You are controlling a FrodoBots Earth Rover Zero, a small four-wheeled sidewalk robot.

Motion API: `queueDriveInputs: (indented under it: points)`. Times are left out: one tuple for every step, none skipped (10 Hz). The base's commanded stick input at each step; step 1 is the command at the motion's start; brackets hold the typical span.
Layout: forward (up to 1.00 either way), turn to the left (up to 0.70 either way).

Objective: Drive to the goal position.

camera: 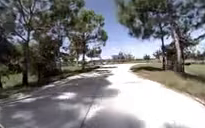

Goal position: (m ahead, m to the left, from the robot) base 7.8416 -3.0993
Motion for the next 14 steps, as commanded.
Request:
queueDriveInputs:
  points:
    - [0.85,0.00]
    - [0.85,0.00]
    - [0.85,0.00]
    - [0.85,0.00]
    - [0.85,0.00]
    - [0.85,0.00]
    - [0.85,0.00]
    - [0.85,0.00]
    - [0.85,0.00]
    - [0.85,0.00]
    - [0.85,0.00]
    - [0.85,0.00]
    - [0.85,0.00]
    - [0.85,0.00]
